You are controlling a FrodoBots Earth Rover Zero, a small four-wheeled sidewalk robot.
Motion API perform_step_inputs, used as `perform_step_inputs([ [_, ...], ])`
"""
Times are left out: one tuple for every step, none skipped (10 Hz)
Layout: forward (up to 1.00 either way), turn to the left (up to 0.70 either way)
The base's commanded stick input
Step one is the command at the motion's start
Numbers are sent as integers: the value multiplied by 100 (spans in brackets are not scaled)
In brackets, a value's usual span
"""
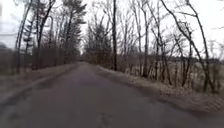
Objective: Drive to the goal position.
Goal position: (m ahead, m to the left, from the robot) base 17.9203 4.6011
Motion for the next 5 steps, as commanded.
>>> perform_step_inputs([
  [85,0],
  [85,0],
  [85,0],
  [85,0],
  [85,0],
])
